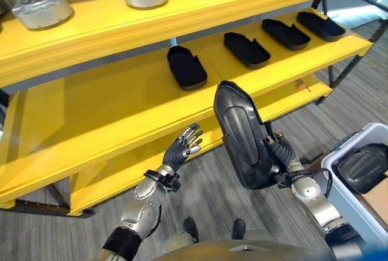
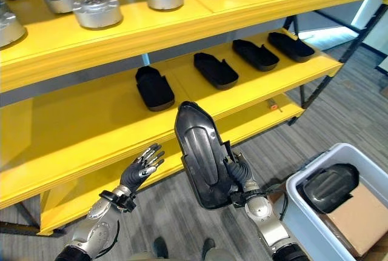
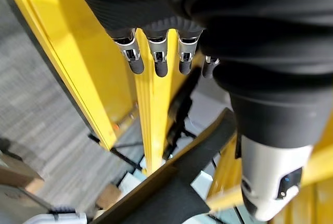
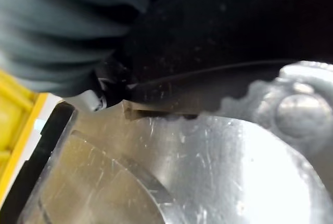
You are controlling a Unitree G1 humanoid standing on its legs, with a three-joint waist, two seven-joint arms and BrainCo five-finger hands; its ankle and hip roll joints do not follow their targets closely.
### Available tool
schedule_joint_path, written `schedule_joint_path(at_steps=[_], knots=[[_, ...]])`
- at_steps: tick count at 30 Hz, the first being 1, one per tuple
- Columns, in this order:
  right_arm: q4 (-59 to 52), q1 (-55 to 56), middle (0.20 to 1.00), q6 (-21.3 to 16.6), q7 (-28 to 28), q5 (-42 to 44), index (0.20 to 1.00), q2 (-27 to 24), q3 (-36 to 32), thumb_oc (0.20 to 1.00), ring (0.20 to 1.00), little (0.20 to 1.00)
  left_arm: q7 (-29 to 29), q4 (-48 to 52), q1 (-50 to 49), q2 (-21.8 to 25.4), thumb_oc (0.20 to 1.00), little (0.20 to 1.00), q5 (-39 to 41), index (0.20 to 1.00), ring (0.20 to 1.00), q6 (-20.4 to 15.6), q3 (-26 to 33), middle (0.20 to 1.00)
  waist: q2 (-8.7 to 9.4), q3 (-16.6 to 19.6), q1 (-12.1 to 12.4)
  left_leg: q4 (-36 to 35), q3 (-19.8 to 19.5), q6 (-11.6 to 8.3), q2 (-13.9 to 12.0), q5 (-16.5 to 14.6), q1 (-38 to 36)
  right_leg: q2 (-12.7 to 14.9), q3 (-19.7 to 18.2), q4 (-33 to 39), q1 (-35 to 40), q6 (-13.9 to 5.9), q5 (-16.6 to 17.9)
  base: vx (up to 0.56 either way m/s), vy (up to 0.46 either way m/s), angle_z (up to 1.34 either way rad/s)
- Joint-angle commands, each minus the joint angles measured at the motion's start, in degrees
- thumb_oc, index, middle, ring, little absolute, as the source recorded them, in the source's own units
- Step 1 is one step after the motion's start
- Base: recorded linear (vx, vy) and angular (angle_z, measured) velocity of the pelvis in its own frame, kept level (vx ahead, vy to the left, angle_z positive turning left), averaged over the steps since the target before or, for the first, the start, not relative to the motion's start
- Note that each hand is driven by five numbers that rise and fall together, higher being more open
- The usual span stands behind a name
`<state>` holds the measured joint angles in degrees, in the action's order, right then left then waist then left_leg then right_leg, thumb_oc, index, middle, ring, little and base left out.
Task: Move parts from the plastic box to the shelf.
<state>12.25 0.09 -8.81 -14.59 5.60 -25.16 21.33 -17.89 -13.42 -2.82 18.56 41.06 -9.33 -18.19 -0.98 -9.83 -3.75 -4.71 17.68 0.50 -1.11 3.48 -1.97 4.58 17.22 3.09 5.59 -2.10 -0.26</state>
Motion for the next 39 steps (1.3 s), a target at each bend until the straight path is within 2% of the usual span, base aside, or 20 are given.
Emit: schedule_joint_path(at_steps=[1, 3, 5, 7, 9, 10, 11, 13, 17, 18, 24, 26, 27, 28, 29, 30, 31, 32, 35, 39], knots=[[-3.24, -5.04, 0.200, -5.13, -4.15, -0.86, 0.200, 0.61, -0.71, 0.200, 0.200, 0.200, -3.30, 1.27, 2.12, 0.49, 1.000, 1.000, -0.59, 1.000, 1.000, -1.82, -0.60, 1.000, 2.13, -0.21, -2.07, 9.54, 12.03, -2.08, -3.58, -6.57, -2.71, 0.26, 0.27, -1.01, -0.46, -3.12, 1.20, -0.05, 0.030, 0.55], [-2.41, -5.54, 0.200, -5.33, -4.62, -0.90, 0.200, 0.49, -0.98, 0.200, 0.200, 0.200, -3.32, 1.58, 2.81, 0.23, 1.000, 1.000, -0.65, 1.000, 1.000, -1.35, -1.12, 1.000, 2.19, -0.63, -2.88, 12.34, 14.24, -2.74, -6.00, -6.13, -2.07, 1.02, 1.20, -1.84, -0.72, -2.56, 0.98, -0.03, 0.090, 0.85], [-2.16, -5.97, 0.200, -5.67, -3.95, -0.95, 0.200, -0.35, -0.80, 0.200, 0.200, 0.200, -2.56, 1.37, 3.32, -0.01, 1.000, 1.000, -0.89, 1.000, 1.000, -1.42, -1.40, 1.000, 1.41, -0.79, -3.05, 10.98, 12.22, -3.35, -9.04, -3.64, -2.75, 2.06, 1.19, -4.94, -1.44, -1.87, -0.63, 0.07, 0.352, 0.32], [-2.96, -5.30, 0.200, -5.35, -3.22, -0.80, 0.200, -1.46, -0.87, 0.200, 0.200, 0.200, -2.95, 2.02, 3.20, 0.22, 1.000, 1.000, -1.33, 1.000, 1.000, -1.56, -1.58, 1.000, 0.49, -0.59, -3.30, 9.68, 11.31, -6.99, -14.60, 4.29, -3.10, 2.72, 1.10, -6.34, -1.41, -1.31, -1.90, 0.08, 0.515, -0.07], [-3.15, -4.89, 0.200, -5.71, -2.75, -0.71, 0.200, -2.34, -0.93, 0.200, 0.200, 0.200, -3.05, 2.06, 3.27, 0.74, 1.000, 1.000, -1.23, 1.000, 1.000, -2.09, -1.37, 1.000, -0.21, -0.60, -3.44, 9.21, 10.27, -7.80, -17.26, 6.28, -3.09, 4.57, 1.10, -8.89, -2.22, -1.54, -3.05, 0.05, 0.471, 0.09], [-3.15, -4.89, 0.200, -5.71, -2.75, -0.71, 0.200, -2.34, -0.93, 0.200, 0.200, 0.200, -3.05, 2.06, 3.27, 0.74, 1.000, 1.000, -1.23, 1.000, 1.000, -2.09, -1.37, 1.000, -0.21, -0.60, -3.44, 9.21, 10.27, -7.80, -17.26, 6.28, -3.09, 4.57, 1.10, -8.89, -2.22, -1.54, -3.05, 0.13, 0.820, 0.26], [-2.14, -4.94, 0.200, -5.10, -1.78, 1.30, 0.200, -2.01, -0.94, 0.200, 0.200, 0.200, -1.80, 1.40, 4.10, 1.26, 1.000, 1.000, -1.46, 1.000, 1.000, -1.79, -0.92, 1.000, -0.85, -0.82, -3.56, 8.46, 10.33, -5.79, -14.96, 1.10, -3.98, 7.43, 1.51, -12.49, -2.76, -2.74, -3.94, 0.14, 0.765, 0.42], [-2.13, -4.33, 0.200, -5.32, -1.26, 2.43, 0.200, -0.66, -1.45, 0.200, 0.200, 0.200, -1.40, 1.68, 3.30, 2.25, 1.000, 1.000, -2.15, 1.000, 1.000, -2.52, -1.15, 1.000, -0.70, -1.02, -2.70, 7.07, 9.82, -4.29, -12.23, -1.61, -4.93, 8.90, 2.29, -13.31, -2.47, -4.21, -2.98, 0.15, 0.800, 0.48], [-2.87, -5.01, 0.200, -4.92, 0.29, 1.69, 0.200, 0.38, -1.10, 0.200, 0.200, 0.200, -1.56, 1.55, 0.31, 4.19, 1.000, 1.000, -3.40, 1.000, 1.000, -4.91, 0.12, 1.000, -0.23, -1.48, 0.15, 5.32, 6.85, -2.61, -9.66, -1.94, -5.40, 10.25, 2.34, -13.45, -2.24, -6.33, -1.44, 0.06, 0.542, 0.57], [-3.55, -5.60, 0.200, -4.90, 0.61, 1.42, 0.200, 0.64, -0.90, 0.200, 0.200, 0.200, -2.41, 1.57, -1.00, 4.89, 1.000, 1.000, -3.20, 1.000, 1.000, -5.67, 1.34, 1.000, -0.05, -1.49, 1.79, 4.17, 6.48, -1.96, -8.45, -1.87, -5.58, 11.26, 3.69, -13.83, -2.05, -6.92, -0.86, -0.01, 0.358, 0.14], [-3.98, -7.81, 0.200, -4.42, -1.06, -0.32, 0.200, 1.87, 0.88, 0.200, 0.200, 0.200, -3.47, 0.46, -1.04, 4.00, 1.000, 1.000, -1.98, 1.000, 1.000, -7.58, 2.27, 1.000, 0.50, -1.56, 5.28, 2.61, 5.08, -0.84, -6.12, -1.67, -4.63, 12.54, 6.50, -16.05, -2.47, -7.37, 0.67, -0.05, 0.268, 0.11], [-3.76, -9.37, 0.200, -3.33, -1.48, -1.29, 0.200, 2.35, 1.34, 0.200, 0.200, 0.200, -4.33, -0.10, -0.17, 2.94, 1.000, 1.000, -1.95, 1.000, 1.000, -7.78, 2.10, 1.000, 0.96, -1.56, 7.07, 0.35, 6.00, -0.07, -4.14, -1.44, -4.73, 14.80, 9.69, -19.03, -3.64, -8.80, 3.94, -0.09, 0.250, -0.17], [-3.81, -9.64, 0.200, -2.93, -1.66, -1.70, 0.200, 2.57, 1.57, 0.200, 0.200, 0.200, -4.76, -0.22, -0.18, 2.80, 1.000, 1.000, -2.25, 1.000, 1.000, -8.12, 1.69, 1.000, 0.83, -1.61, 7.21, 0.16, 6.23, 0.26, -3.89, -1.60, -4.81, 15.29, 10.03, -20.91, -4.33, -8.98, 3.76, -0.05, 0.148, -0.46], [-3.64, -9.67, 0.200, -3.00, -1.86, -1.56, 0.200, 2.57, 1.54, 0.200, 0.200, 0.200, -4.97, -0.21, -0.01, 2.98, 1.000, 1.000, -2.32, 1.000, 1.000, -8.00, 1.47, 1.000, 0.95, -1.61, 6.70, 0.05, 5.55, 0.40, -3.76, -1.64, -4.71, 13.56, 8.16, -20.19, -4.31, -8.61, 2.51, -0.01, -0.042, -0.14], [-4.44, -8.51, 0.200, -2.65, -2.88, -0.85, 0.200, 2.30, 1.27, 0.200, 0.200, 0.200, -5.00, 0.47, 0.67, 3.38, 1.000, 1.000, -2.74, 1.000, 1.000, -6.83, 0.52, 1.000, 1.72, -1.57, 4.24, -0.17, 3.47, 0.81, -3.39, -2.42, -4.75, 9.40, 2.49, -16.60, -5.40, -8.26, 1.38, -0.03, -0.251, 0.08], [-3.80, -8.01, 0.200, -3.14, -2.09, -0.20, 0.200, 2.09, 0.39, 0.200, 0.200, 0.200, -4.45, 0.87, 1.63, 3.31, 1.000, 1.000, -3.53, 1.000, 1.000, -5.97, -0.40, 1.000, 2.49, -1.20, 3.11, -0.28, 3.74, 0.46, -4.08, -1.65, -4.47, 8.52, 0.22, -10.58, -4.97, -8.07, 3.72, -0.01, -0.311, 1.14], [-3.08, -7.99, 0.200, -3.45, -1.61, -0.07, 0.200, 2.21, 0.30, 0.200, 0.200, 0.200, -4.31, 0.45, 1.83, 3.20, 1.000, 1.000, -3.44, 1.000, 1.000, -6.06, -0.66, 1.000, 2.83, -1.13, 2.99, -0.28, 3.66, 0.23, -4.29, -1.78, -4.76, 9.23, -0.57, -9.94, -5.42, -8.71, 5.74, 0.05, -0.422, 1.42], [-2.10, -8.03, 0.200, -2.41, -0.92, 0.94, 0.200, 2.01, 0.11, 0.200, 0.200, 0.200, -4.22, 0.12, 1.96, 3.10, 1.000, 1.000, -3.53, 1.000, 1.000, -5.45, -0.63, 1.000, 2.92, -0.62, 2.80, -0.18, 3.59, -0.95, -5.89, -1.20, -5.21, 7.96, -1.31, -7.30, -3.56, -8.59, 4.08, 0.11, -0.365, 1.31], [-1.71, -8.43, 0.200, -1.10, 1.36, 0.65, 0.200, 1.51, 0.83, 0.200, 0.200, 0.200, -2.75, 1.14, 1.00, 2.12, 1.000, 1.000, -2.30, 1.000, 1.000, -4.83, -0.20, 1.000, 3.32, 0.27, 3.62, -0.08, 4.09, -3.05, -7.58, -0.63, -6.09, 6.79, 0.80, -4.80, -0.96, -7.01, 2.94, 0.09, -0.255, 0.00], [-1.68, -8.68, 0.200, -0.01, 2.67, -0.81, 0.200, 1.10, 1.13, 0.200, 0.200, 0.200, -2.59, 1.23, 0.14, 0.98, 1.000, 1.000, -1.66, 1.000, 1.000, -4.74, 0.20, 1.000, 3.70, 1.10, 3.97, 0.14, 4.47, -4.29, -8.77, -0.46, -6.75, 6.31, 2.00, -2.62, 1.07, -6.21, 2.64, 0.07, -0.123, -0.19]])
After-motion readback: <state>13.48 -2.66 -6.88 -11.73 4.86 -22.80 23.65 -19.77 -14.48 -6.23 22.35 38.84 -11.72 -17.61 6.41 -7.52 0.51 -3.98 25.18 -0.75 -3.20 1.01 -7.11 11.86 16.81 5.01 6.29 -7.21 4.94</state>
